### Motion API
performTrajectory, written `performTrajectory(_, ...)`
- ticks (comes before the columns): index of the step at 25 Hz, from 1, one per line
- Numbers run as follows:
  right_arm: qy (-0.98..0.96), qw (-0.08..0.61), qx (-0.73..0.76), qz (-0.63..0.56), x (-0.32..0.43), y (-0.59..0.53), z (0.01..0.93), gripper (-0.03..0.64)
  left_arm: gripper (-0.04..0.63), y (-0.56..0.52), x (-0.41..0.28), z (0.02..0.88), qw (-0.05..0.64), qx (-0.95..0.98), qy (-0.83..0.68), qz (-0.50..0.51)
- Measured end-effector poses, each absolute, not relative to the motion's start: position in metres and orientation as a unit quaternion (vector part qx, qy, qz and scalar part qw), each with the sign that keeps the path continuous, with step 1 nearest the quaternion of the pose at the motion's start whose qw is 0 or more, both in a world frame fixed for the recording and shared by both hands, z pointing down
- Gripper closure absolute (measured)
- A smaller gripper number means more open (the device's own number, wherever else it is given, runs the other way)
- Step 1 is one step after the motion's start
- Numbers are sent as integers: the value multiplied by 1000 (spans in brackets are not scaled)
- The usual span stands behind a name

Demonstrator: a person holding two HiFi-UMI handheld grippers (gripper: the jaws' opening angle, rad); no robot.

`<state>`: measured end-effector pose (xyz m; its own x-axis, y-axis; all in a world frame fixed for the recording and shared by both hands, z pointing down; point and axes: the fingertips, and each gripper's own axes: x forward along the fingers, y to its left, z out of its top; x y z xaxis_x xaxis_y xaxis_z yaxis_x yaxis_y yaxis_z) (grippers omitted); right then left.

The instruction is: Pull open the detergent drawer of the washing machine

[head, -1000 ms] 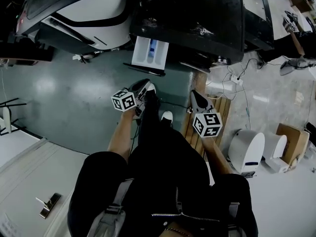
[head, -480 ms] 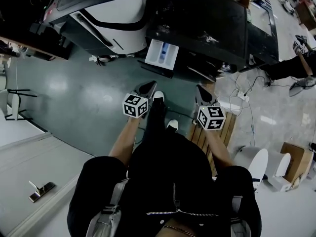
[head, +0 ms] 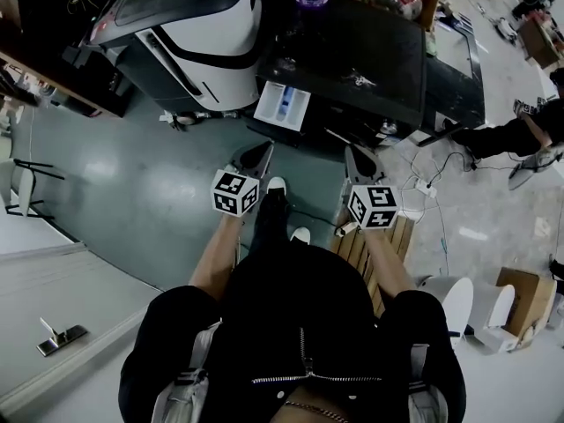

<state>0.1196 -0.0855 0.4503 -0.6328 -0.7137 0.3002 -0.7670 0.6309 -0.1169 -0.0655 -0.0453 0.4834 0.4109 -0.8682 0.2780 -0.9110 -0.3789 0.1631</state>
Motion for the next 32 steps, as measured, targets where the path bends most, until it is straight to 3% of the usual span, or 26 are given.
performTrajectory(12, -902, 74, 417, 81, 137, -72, 416, 611, 571, -41, -51, 410, 73, 824, -558, 64)
performTrajectory(32, -902, 75, 417, 84, 136, -65, 420, 612, 571, -31, -48, 413, 81, 825, -556, 53)
